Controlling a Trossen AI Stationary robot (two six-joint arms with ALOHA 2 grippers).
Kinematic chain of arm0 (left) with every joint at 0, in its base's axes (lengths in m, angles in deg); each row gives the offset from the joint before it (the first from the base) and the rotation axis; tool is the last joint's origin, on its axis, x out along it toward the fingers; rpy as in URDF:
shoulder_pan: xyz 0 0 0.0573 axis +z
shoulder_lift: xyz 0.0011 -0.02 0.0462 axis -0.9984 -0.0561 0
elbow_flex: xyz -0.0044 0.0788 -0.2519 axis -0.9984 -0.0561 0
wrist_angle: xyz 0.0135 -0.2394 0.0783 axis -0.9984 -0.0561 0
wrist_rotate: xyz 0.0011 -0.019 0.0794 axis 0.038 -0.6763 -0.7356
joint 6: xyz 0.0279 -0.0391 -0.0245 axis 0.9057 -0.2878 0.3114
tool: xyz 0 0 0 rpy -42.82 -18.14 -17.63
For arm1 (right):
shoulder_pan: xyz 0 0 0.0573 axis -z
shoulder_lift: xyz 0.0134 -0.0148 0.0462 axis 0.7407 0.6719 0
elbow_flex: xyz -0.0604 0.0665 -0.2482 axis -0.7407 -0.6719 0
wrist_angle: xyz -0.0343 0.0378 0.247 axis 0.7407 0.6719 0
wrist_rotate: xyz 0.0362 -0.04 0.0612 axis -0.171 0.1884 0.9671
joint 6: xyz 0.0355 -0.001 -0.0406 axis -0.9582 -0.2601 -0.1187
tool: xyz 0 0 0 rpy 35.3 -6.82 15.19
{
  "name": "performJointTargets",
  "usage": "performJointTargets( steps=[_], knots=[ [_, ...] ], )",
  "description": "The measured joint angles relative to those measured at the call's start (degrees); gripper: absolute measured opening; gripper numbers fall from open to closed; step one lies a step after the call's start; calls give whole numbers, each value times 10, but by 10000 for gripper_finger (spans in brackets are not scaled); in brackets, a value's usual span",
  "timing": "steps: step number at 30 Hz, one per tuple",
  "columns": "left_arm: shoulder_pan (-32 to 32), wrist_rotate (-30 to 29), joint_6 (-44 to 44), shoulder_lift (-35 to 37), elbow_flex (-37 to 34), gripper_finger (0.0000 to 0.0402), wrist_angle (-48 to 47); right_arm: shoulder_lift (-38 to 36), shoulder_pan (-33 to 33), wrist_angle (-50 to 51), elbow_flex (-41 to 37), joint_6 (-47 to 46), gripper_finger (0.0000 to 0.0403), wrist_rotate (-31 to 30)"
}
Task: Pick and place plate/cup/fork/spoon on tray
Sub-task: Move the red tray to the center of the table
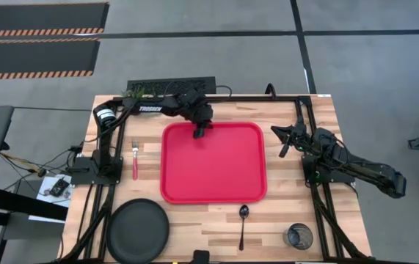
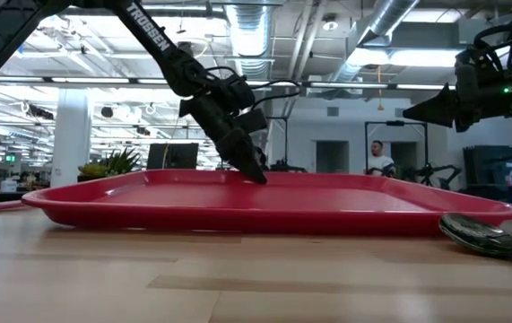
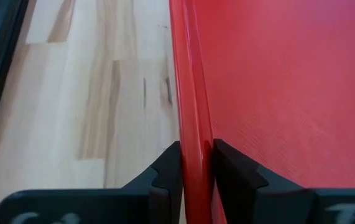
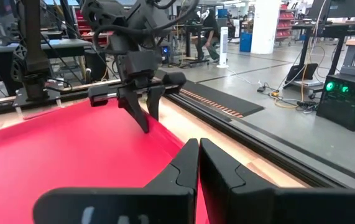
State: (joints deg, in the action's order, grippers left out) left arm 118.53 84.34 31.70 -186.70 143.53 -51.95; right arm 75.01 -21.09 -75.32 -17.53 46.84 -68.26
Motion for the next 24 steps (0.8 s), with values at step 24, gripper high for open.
performJointTargets(
  steps=[24],
  knots=[
    [-31,-52,12,-4,52,69,-126,0,0,0,0,0,40,0]
  ],
)
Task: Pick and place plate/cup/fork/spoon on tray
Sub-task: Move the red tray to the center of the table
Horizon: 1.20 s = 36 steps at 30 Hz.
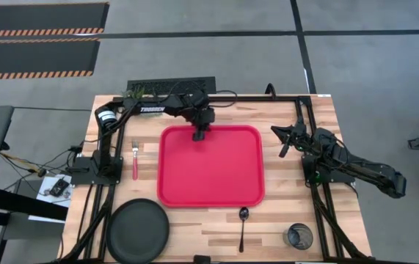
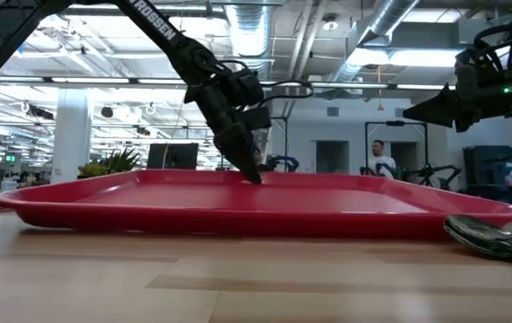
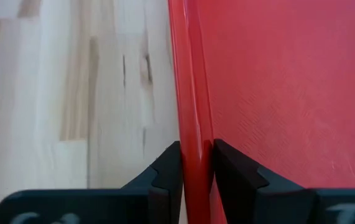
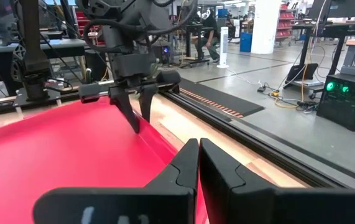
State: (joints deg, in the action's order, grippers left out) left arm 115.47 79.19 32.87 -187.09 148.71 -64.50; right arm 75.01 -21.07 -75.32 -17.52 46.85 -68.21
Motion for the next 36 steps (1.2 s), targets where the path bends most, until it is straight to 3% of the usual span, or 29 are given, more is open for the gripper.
performJointTargets(
  steps=[5,14,19,23,29,36],
  knots=[
    [-7,-27,2,0,0,78,2,0,0,0,0,0,40,0],
    [-7,-50,2,0,0,142,6,0,0,0,0,0,40,0],
    [-13,-91,0,0,31,148,-19,0,0,0,0,0,40,0],
    [-25,-109,-15,1,58,116,-58,0,0,0,0,0,40,0],
    [-59,-96,-74,5,43,16,-111,0,0,0,0,0,40,0],
    [-106,-54,-157,28,-10,1,-85,0,0,0,0,0,40,0]
  ],
)
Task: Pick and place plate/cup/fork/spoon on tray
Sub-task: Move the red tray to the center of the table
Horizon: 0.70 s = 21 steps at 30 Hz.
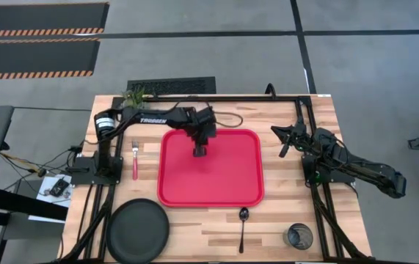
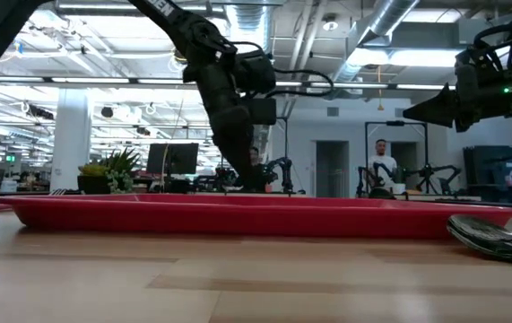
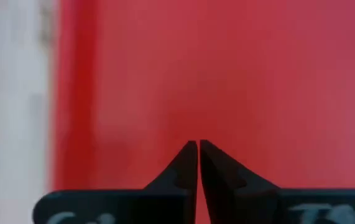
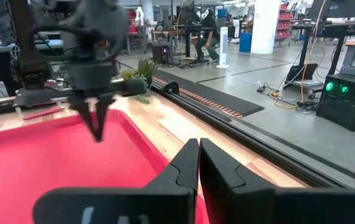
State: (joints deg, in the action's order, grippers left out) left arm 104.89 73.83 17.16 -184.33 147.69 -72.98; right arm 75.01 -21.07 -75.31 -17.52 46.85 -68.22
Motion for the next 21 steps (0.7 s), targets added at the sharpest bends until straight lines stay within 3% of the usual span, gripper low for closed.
performJointTargets(
  steps=[7,14,21],
  knots=[
    [-50,1,-134,63,-64,0,49,0,0,0,0,0,40,0],
    [-122,-30,-247,47,-68,0,60,0,0,0,0,0,40,0],
    [-133,-71,-343,48,-68,0,68,0,0,0,0,0,40,0]
  ],
)
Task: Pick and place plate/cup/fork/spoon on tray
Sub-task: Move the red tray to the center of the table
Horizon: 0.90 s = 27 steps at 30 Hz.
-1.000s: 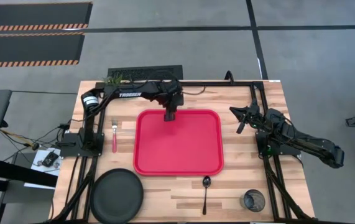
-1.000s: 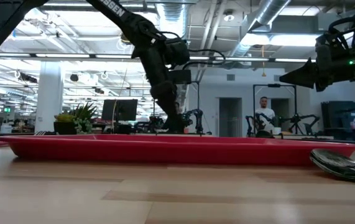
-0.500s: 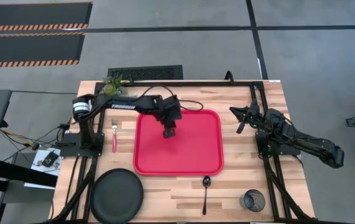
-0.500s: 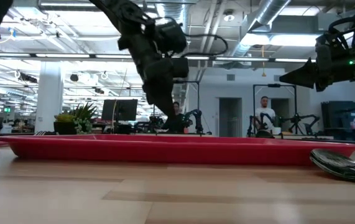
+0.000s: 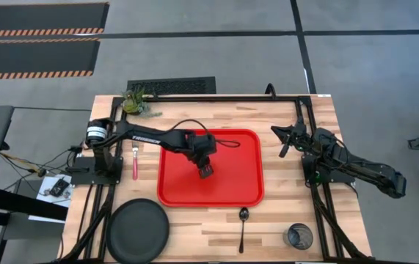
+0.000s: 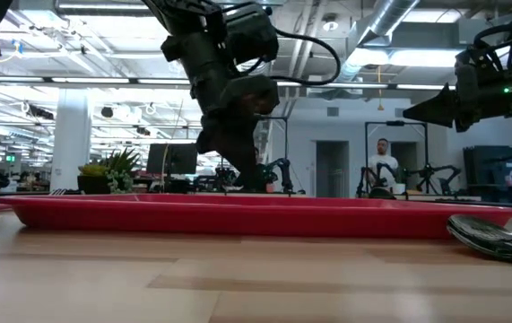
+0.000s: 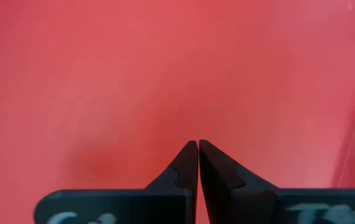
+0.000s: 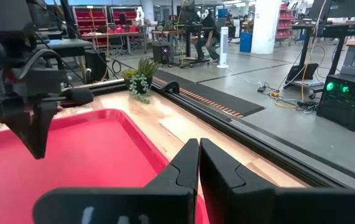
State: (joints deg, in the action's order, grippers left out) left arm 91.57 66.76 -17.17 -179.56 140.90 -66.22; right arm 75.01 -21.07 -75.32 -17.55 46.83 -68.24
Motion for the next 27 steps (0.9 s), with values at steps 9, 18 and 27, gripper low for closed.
performJointTargets(
  steps=[9,18,27],
  knots=[
    [5,-1,-39,-46,2,0,36,2,0,0,0,0,40,0],
    [19,-30,-47,-48,4,0,41,3,0,0,0,0,40,0],
    [21,-29,-44,-79,11,0,63,3,0,-1,0,0,40,1]
  ],
)
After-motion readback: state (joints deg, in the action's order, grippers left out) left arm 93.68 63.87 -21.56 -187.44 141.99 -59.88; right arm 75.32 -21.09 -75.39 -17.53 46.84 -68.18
